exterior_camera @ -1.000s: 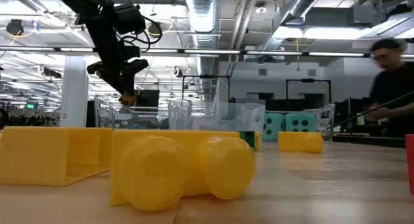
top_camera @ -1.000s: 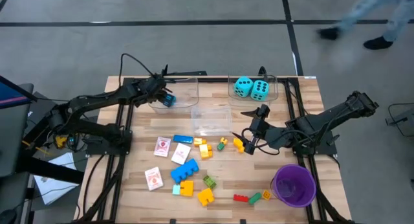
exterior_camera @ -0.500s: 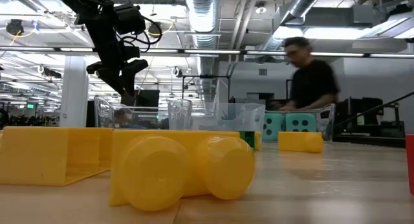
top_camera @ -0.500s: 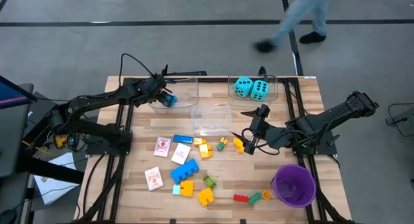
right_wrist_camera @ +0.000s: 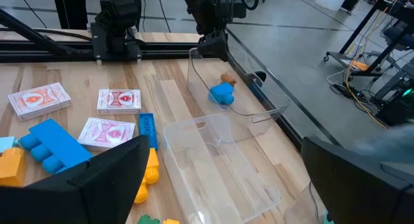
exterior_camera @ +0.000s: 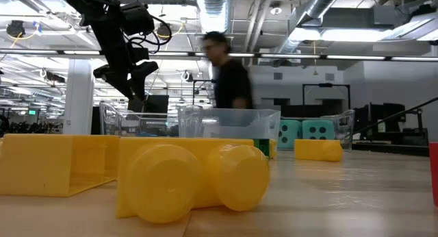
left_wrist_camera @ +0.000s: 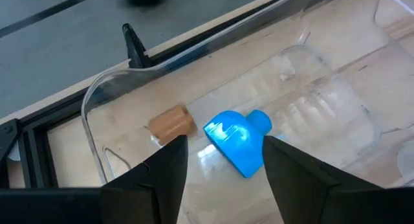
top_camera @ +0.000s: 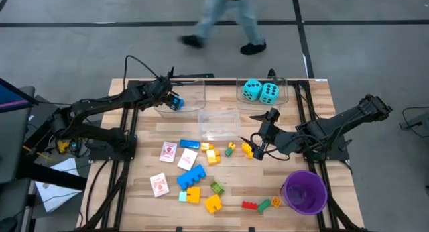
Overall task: Pick & Place Toys
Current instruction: Put the yellow game piece into the top left transparent bin
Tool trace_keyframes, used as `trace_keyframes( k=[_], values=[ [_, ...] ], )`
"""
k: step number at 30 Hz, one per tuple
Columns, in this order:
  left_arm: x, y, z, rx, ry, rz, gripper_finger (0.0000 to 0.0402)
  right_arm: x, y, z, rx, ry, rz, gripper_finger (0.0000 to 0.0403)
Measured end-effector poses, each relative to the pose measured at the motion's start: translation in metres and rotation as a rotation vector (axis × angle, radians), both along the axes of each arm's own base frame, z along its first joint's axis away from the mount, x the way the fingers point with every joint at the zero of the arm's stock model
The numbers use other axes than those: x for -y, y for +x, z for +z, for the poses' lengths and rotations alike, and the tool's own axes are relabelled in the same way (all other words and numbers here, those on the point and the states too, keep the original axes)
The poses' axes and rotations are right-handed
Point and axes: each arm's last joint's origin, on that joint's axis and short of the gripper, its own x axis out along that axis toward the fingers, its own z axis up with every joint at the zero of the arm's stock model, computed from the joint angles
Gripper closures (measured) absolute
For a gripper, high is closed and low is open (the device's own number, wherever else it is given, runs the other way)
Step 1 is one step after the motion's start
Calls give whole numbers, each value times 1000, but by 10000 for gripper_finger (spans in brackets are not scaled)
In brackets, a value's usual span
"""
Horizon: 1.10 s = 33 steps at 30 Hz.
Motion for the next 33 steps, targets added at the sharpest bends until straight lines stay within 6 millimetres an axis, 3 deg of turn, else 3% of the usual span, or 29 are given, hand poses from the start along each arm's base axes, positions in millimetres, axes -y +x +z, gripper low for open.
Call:
trace_keyframes(
  k=[6, 14, 24, 33],
  values=[
    [10, 7, 1, 18, -13, -66, 207, 0, 0, 0, 0, 0, 0, 7],
    [41, 18, 10, 111, -119, -349, 206, 0, 0, 0, -2, 0, -1, 7],
    [102, 14, 38, 287, -191, -693, 209, 0, 0, -1, 0, 13, -7, 7],
    [163, 12, 42, 310, -291, -962, 176, 1, -1, -1, 0, 20, -12, 7]
  ],
)
